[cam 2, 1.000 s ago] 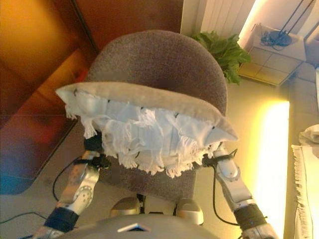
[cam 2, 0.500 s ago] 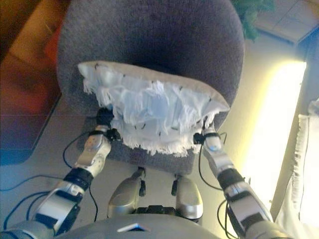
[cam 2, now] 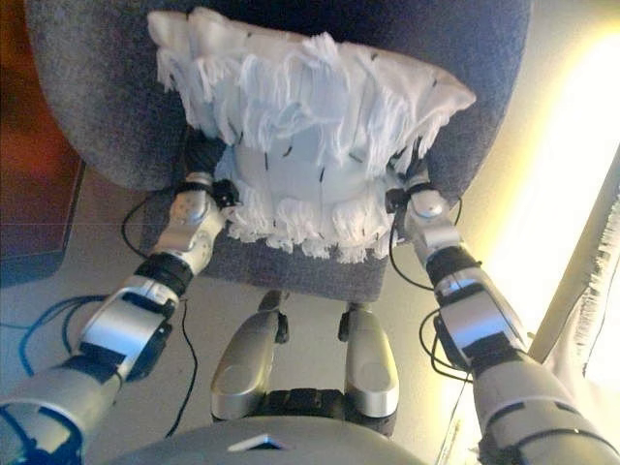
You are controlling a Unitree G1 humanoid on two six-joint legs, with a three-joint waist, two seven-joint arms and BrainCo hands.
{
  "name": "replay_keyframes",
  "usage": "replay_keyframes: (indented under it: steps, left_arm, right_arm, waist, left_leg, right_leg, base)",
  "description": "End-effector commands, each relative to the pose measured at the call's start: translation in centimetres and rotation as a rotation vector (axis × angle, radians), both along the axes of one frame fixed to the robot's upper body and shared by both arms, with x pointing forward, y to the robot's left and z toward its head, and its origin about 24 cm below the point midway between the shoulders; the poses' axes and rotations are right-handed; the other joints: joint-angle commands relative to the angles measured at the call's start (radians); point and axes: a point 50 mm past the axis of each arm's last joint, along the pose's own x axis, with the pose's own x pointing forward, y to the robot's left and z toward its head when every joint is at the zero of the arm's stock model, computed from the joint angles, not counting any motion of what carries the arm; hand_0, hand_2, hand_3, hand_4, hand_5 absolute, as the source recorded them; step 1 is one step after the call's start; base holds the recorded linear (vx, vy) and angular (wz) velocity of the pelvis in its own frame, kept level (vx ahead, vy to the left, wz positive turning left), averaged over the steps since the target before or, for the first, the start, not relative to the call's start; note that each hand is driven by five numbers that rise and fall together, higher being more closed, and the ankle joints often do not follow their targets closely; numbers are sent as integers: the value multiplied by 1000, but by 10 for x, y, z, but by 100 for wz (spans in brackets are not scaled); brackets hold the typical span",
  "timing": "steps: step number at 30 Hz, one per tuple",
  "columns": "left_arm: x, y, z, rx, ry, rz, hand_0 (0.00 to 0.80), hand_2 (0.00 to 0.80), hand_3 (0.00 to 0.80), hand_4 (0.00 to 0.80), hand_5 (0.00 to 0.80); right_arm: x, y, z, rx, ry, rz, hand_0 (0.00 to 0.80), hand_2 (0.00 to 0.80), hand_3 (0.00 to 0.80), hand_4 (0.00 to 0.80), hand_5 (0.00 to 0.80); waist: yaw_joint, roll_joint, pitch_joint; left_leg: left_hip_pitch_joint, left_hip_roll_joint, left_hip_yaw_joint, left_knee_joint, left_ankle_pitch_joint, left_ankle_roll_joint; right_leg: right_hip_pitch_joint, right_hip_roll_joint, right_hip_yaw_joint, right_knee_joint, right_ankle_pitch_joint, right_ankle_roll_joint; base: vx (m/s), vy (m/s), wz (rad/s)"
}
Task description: Pick up the cushion and take it to the sofa
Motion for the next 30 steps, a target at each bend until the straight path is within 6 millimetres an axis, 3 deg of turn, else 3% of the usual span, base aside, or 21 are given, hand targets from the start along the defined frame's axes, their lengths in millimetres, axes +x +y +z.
replay_keyframes:
  steps: [1,4,5,6,7,11,15,16,17,19,23,25,30]
  left_arm:
    - [15,-43,71,56,-230,-106,800,800,800,800,800]
    - [20,-35,83,9,-230,-44,800,800,800,800,800]
    - [21,-32,85,5,-227,-24,640,640,640,640,640]
    - [22,-28,85,6,-218,-18,69,69,69,69,69]
    - [23,-25,85,13,-209,-16,0,0,0,0,0]
    - [22,0,70,48,-152,66,0,0,0,0,0]
    - [7,62,32,117,-36,305,0,0,0,0,0]
    - [-3,83,16,119,16,391,0,0,0,0,0]
    - [-7,92,9,120,38,426,0,0,0,0,0]
    - [-31,127,-21,131,123,572,0,0,0,0,0]
    - [-72,164,-68,156,291,703,0,0,0,0,0]
    - [-100,175,-98,213,403,727,0,0,0,0,0]
    - [-167,181,-162,210,656,762,0,0,0,0,0]
  right_arm:
    - [21,25,83,-16,-233,71,800,800,800,800,800]
    - [25,14,105,-37,-262,-14,800,800,800,800,800]
    - [26,11,110,-33,-277,-40,417,417,417,417,417]
    - [25,7,114,-22,-289,-64,0,0,0,0,0]
    - [25,4,116,-15,-295,-81,0,0,0,0,0]
    - [19,-26,111,23,-295,-219,0,0,0,0,0]
    - [-1,-78,82,105,-280,-403,0,0,0,0,0]
    - [-12,-97,64,122,-263,-465,0,0,0,0,0]
    - [-17,-103,57,127,-251,-488,0,0,0,0,0]
    - [-41,-130,19,126,-178,-599,0,0,0,0,0]
    - [-83,-158,-37,191,-56,-719,0,0,0,0,0]
    - [-111,-168,-69,248,10,-766,0,0,0,0,0]
    - [-185,-185,-134,218,234,-881,0,0,0,0,0]
  waist:
    - [-3,-27,-16]
    - [-4,-21,-7]
    - [-4,-19,-5]
    - [-4,-17,-2]
    - [-4,-16,-2]
    - [-4,-13,-4]
    - [-8,-15,-14]
    - [-9,-16,-15]
    - [-9,-18,-20]
    - [-8,-17,-29]
    - [-6,-19,-57]
    - [-12,-20,-81]
    - [-13,-10,-156]
  left_leg:
    - [-60,0,21,65,-100,-33]
    - [-66,-4,20,35,-81,-33]
    - [-67,-5,20,30,-78,-33]
    - [-67,-5,20,26,-77,-33]
    - [-66,-5,20,22,-76,-33]
    - [-57,-4,31,20,-77,-34]
    - [-52,-1,45,41,-93,-34]
    - [-45,0,47,47,-102,-32]
    - [-48,0,48,49,-103,-32]
    - [-37,-2,49,53,-114,-31]
    - [-3,-6,49,59,-135,-26]
    - [33,-7,50,61,-149,-28]
    - [121,-4,57,34,-160,-30]
  right_leg:
    - [-96,-102,42,47,-17,109]
    - [-110,-96,40,43,-12,108]
    - [-113,-95,37,44,-13,107]
    - [-114,-94,34,44,-15,106]
    - [-114,-93,32,45,-17,105]
    - [-106,-94,16,49,-24,104]
    - [-100,-99,5,59,-37,103]
    - [-92,-101,0,60,-45,103]
    - [-93,-102,-2,58,-44,102]
    - [-77,-107,-12,55,-53,103]
    - [-40,-112,-24,53,-67,102]
    - [-1,-109,-33,46,-75,101]
    - [96,-98,-45,8,-86,96]
  base:
    - [0,0,0]
    - [8,39,-1]
    - [14,36,0]
    - [0,0,0]
    - [0,0,0]
    - [33,33,1]
    - [35,28,0]
    - [0,0,0]
    - [0,0,0]
    - [23,22,8]
    - [32,11,10]
    - [64,17,24]
    - [48,38,21]
